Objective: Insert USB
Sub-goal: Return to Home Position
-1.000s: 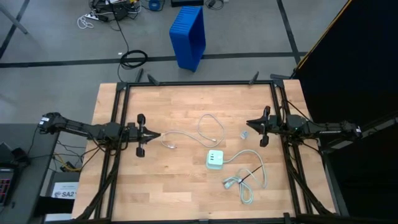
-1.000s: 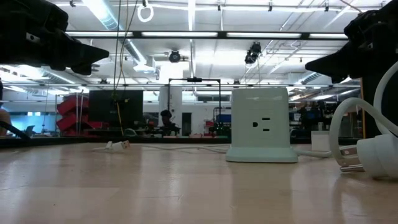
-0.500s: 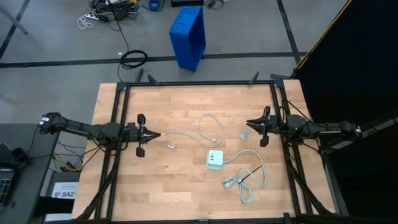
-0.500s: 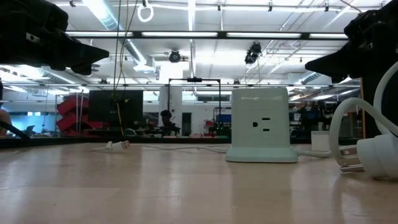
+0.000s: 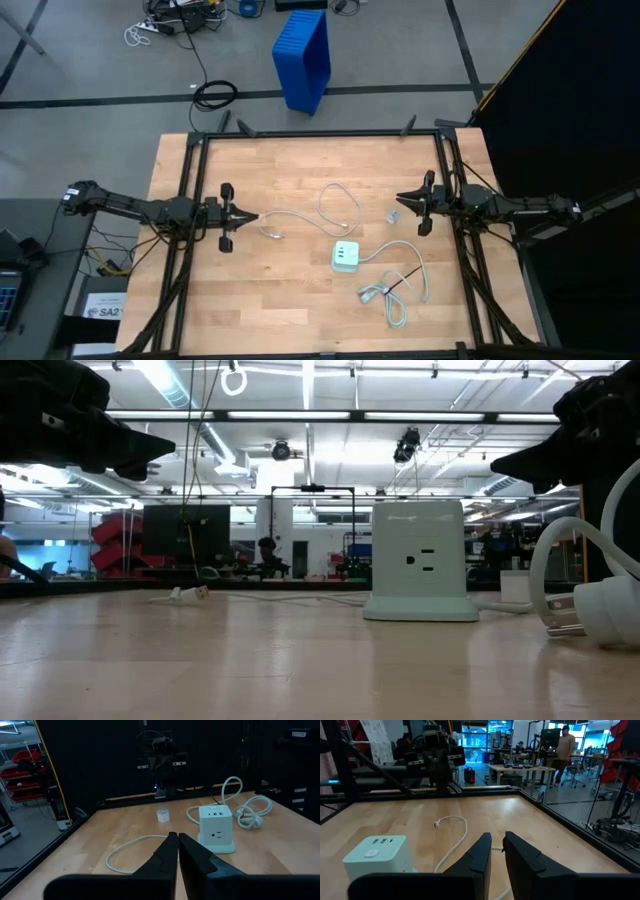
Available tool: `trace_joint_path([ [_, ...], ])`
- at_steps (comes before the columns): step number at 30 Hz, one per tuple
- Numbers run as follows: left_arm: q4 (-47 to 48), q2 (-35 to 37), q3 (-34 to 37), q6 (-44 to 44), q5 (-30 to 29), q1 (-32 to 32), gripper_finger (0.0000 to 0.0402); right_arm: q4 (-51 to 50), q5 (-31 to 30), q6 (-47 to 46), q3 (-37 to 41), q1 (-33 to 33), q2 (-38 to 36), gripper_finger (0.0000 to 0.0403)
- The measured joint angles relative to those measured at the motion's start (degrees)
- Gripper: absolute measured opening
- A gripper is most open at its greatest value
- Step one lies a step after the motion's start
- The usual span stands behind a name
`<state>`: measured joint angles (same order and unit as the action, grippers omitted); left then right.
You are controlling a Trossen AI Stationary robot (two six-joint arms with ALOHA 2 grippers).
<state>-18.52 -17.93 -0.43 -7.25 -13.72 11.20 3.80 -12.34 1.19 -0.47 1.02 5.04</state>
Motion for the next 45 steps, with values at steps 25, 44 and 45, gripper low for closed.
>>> trace_joint_path([
  [25, 0.0, 0.0, 0.0, 0.0, 0.0, 0.0, 0.0001, 0.0, 0.0, 0.0, 0.0, 0.0, 0.0, 0.0031],
  [44, 0.0, 0.0, 0.0, 0.0, 0.0, 0.0, 0.0001, 0.0, 0.0, 0.0, 0.0, 0.0, 0.0, 0.0041],
  [45, 0.0, 0.0, 0.0, 0.0, 0.0, 0.0, 0.0001, 0.0, 0.0, 0.0, 0.0, 0.0, 0.0, 0.0043],
])
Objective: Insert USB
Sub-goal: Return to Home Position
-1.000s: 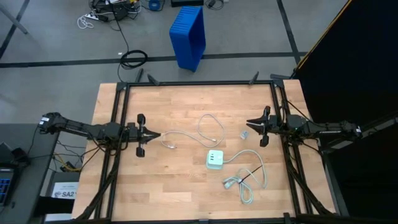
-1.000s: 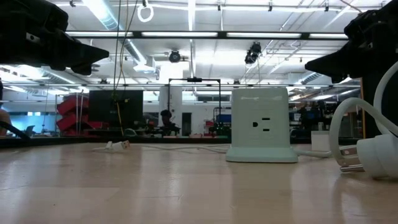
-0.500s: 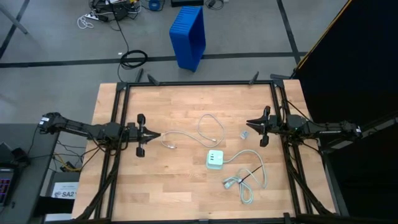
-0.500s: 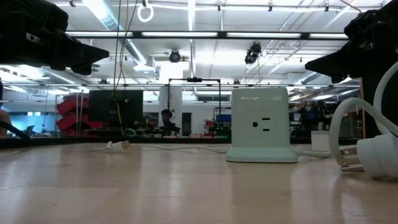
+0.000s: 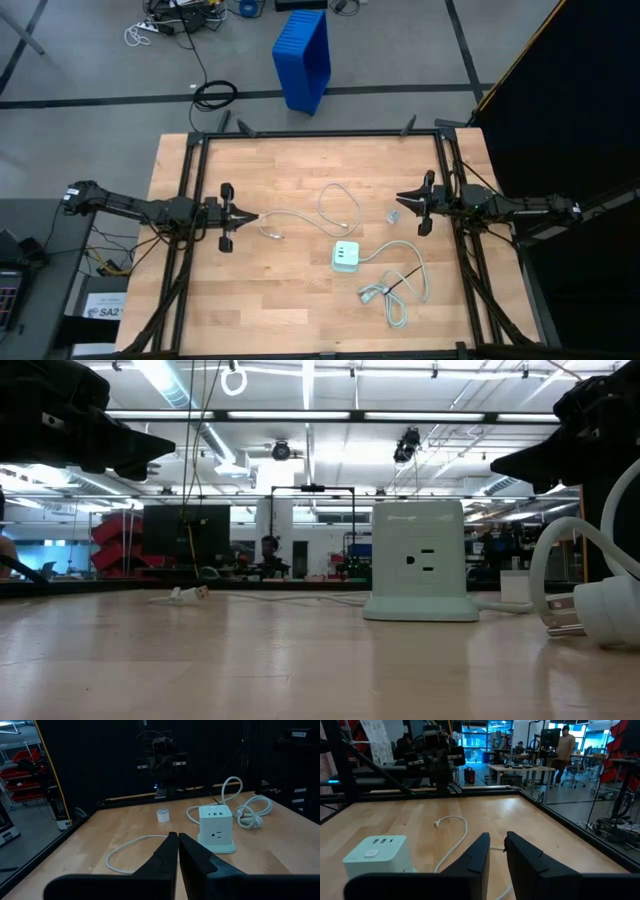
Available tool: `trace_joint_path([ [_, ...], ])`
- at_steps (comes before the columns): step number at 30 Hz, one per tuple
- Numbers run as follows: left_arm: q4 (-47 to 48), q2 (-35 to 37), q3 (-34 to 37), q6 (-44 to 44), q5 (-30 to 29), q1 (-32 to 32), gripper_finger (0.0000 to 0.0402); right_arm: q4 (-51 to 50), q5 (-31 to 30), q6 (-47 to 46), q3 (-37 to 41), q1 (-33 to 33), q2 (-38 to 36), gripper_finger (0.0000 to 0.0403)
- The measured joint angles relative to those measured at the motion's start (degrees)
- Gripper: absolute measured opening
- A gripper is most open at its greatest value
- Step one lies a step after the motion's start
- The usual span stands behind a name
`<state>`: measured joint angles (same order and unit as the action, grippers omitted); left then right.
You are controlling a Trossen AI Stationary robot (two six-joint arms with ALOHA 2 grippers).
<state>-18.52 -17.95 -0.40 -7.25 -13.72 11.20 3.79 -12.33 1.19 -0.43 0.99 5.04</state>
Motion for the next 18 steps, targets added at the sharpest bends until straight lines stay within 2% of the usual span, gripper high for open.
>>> trace_joint_path([
  [7, 0.0, 0.0, 0.0, 0.0, 0.0, 0.0, 0.0001, 0.0, 0.0, 0.0, 0.0, 0.0, 0.0, 0.0047],
  [18, 0.0, 0.0, 0.0, 0.0, 0.0, 0.0, 0.0001, 0.0, 0.0, 0.0, 0.0, 0.0, 0.0, 0.0029],
])
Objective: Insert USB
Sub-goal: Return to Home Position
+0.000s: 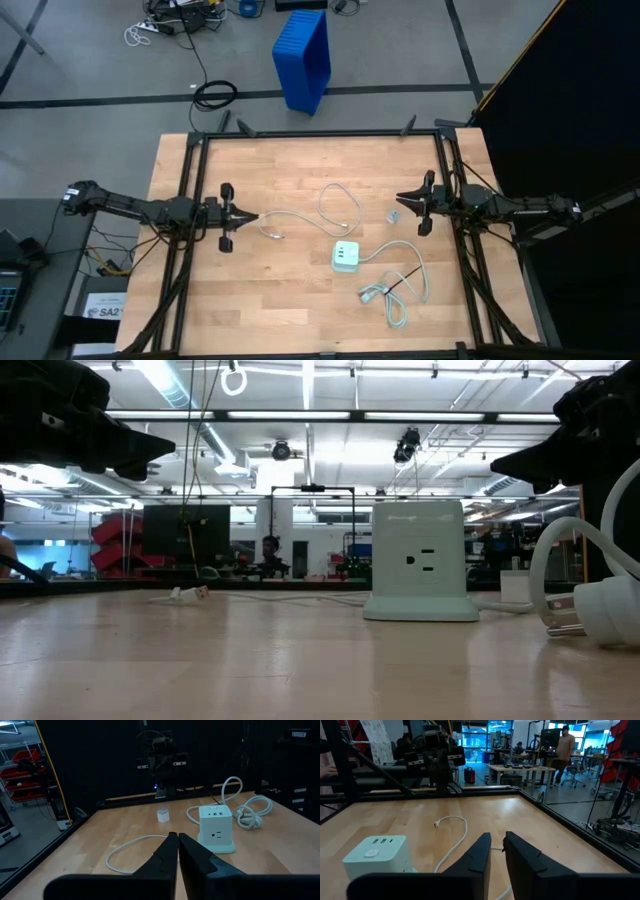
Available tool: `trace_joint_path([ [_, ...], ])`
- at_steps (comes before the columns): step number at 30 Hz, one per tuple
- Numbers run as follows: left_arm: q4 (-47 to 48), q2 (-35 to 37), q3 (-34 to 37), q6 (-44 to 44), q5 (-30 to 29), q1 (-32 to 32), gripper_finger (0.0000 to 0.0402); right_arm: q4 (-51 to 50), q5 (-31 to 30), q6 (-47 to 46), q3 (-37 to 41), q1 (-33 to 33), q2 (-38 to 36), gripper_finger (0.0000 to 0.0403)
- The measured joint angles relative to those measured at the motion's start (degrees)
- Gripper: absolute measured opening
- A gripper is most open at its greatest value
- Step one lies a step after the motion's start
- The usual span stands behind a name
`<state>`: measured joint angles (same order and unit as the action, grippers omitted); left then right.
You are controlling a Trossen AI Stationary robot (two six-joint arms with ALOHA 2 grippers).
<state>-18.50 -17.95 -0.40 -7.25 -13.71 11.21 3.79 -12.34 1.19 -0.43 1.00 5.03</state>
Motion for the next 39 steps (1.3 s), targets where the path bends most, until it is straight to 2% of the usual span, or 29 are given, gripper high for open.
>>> trace_joint_path([
  [7, 0.0, 0.0, 0.0, 0.0, 0.0, 0.0, 0.0001, 0.0, 0.0, 0.0, 0.0, 0.0, 0.0, 0.0025],
  [24, 0.0, 0.0, 0.0, 0.0, 0.0, 0.0, 0.0001, 0.0, 0.0, 0.0, 0.0, 0.0, 0.0, 0.0048],
  [39, 0.0, 0.0, 0.0, 0.0, 0.0, 0.0, 0.0001, 0.0, 0.0, 0.0, 0.0, 0.0, 0.0, 0.0026],
])
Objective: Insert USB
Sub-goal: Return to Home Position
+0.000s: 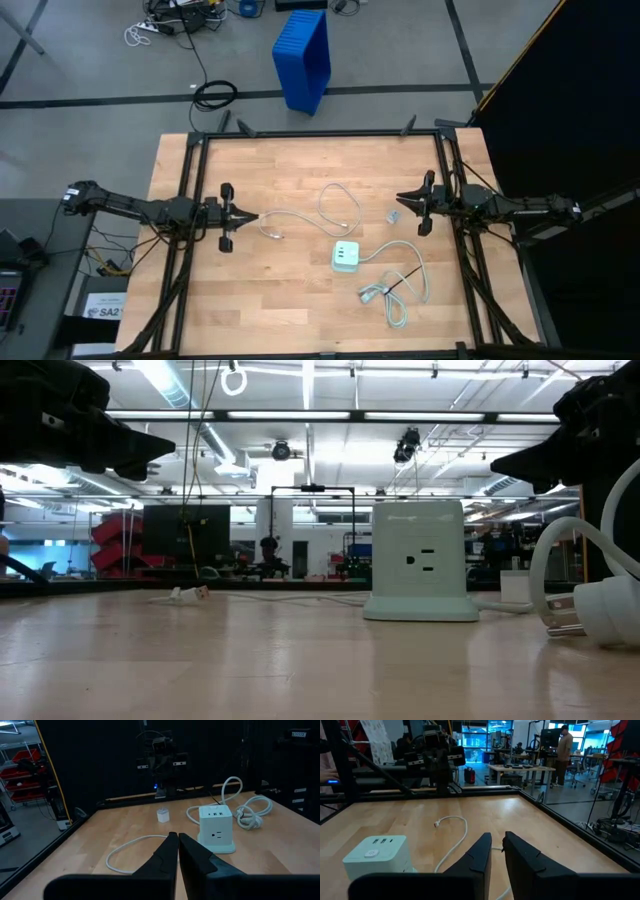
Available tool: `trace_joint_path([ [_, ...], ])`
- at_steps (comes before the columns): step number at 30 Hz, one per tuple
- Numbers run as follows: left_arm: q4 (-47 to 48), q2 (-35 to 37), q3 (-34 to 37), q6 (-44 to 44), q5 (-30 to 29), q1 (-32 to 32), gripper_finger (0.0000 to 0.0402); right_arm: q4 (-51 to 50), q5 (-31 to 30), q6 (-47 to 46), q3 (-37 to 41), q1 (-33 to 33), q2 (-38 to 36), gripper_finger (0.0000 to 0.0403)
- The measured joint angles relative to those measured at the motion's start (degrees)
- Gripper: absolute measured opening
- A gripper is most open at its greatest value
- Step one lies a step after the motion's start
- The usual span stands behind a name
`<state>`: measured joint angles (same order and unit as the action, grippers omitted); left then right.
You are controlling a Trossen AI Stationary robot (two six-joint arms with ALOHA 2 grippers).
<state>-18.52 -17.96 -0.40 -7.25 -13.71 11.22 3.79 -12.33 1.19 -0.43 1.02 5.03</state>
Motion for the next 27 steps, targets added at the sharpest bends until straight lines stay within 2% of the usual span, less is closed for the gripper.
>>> trace_joint_path([
  [21, 0.0, 0.0, 0.0, 0.0, 0.0, 0.0, 0.0001, 0.0, 0.0, 0.0, 0.0, 0.0, 0.0, 0.0048],
  [27, 0.0, 0.0, 0.0, 0.0, 0.0, 0.0, 0.0001, 0.0, 0.0, 0.0, 0.0, 0.0, 0.0, 0.0041],
])
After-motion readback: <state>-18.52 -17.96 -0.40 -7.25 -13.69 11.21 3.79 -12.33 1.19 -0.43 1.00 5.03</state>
